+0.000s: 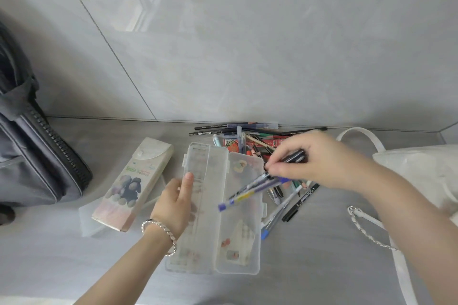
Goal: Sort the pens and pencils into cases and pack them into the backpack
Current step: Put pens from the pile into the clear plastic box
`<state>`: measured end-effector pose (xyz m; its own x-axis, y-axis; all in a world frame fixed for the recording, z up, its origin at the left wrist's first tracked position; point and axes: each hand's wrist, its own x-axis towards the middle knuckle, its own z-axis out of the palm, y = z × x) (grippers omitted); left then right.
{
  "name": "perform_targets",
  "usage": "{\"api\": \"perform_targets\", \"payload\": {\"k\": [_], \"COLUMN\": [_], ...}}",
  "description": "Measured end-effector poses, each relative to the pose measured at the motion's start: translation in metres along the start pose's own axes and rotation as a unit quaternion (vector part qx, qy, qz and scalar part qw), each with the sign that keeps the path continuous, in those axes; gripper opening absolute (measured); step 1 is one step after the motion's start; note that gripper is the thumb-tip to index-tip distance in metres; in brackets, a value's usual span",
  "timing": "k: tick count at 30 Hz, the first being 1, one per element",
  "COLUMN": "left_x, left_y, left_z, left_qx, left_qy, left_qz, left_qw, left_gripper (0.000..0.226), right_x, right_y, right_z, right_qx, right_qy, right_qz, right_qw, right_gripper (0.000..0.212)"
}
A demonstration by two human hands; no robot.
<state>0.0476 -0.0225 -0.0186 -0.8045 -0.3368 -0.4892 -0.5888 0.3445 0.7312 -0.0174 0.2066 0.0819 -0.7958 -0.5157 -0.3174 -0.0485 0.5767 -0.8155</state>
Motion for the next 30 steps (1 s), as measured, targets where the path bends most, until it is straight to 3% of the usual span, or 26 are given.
{"api": "perform_targets", "payload": {"k": [4, 8, 11, 13, 16, 20, 26, 28, 30], "left_x": [-0.010, -0.016, -0.017, -0.017, -0.018, -0.013, -0.013, -0.013, -0.013], "left_y": [0.008, 0.009, 0.006, 0.004, -0.001, -0.001, 0.000, -0.001, 0.000], "left_z": [0.009, 0.013, 0.013, 0.014, 0.019, 0.020, 0.018, 0.018, 0.017], "left_qx": [-0.009, -0.024, -0.028, -0.028, -0.027, -0.022, -0.027, -0.034, -0.037], "left_qy": [-0.025, -0.033, -0.026, -0.025, -0.031, -0.014, -0.008, -0.002, 0.012], "left_qz": [0.016, 0.014, -0.004, -0.012, -0.021, -0.025, -0.023, -0.026, -0.030], "left_qw": [1.000, 0.999, 0.999, 0.999, 0.999, 0.999, 0.999, 0.999, 0.999], "left_gripper": [0.037, 0.038, 0.037, 0.039, 0.040, 0.050, 0.052, 0.052, 0.050], "right_x": [0.027, 0.040, 0.039, 0.036, 0.034, 0.027, 0.012, 0.008, 0.004], "right_y": [0.007, 0.006, 0.000, -0.001, 0.006, 0.029, 0.041, 0.040, 0.047], "right_z": [0.034, 0.051, 0.065, 0.077, 0.098, 0.130, 0.149, 0.145, 0.134], "right_qx": [-0.092, -0.198, -0.289, -0.281, -0.252, -0.262, -0.245, -0.190, -0.134], "right_qy": [-0.133, -0.145, -0.106, -0.062, -0.011, 0.117, 0.095, 0.105, 0.177], "right_qz": [-0.002, 0.005, -0.004, -0.028, -0.062, -0.117, -0.099, -0.134, -0.131], "right_qw": [0.987, 0.970, 0.951, 0.957, 0.966, 0.951, 0.960, 0.967, 0.966], "right_gripper": [0.003, 0.028, 0.061, 0.071, 0.058, 0.045, 0.062, 0.058, 0.045]}}
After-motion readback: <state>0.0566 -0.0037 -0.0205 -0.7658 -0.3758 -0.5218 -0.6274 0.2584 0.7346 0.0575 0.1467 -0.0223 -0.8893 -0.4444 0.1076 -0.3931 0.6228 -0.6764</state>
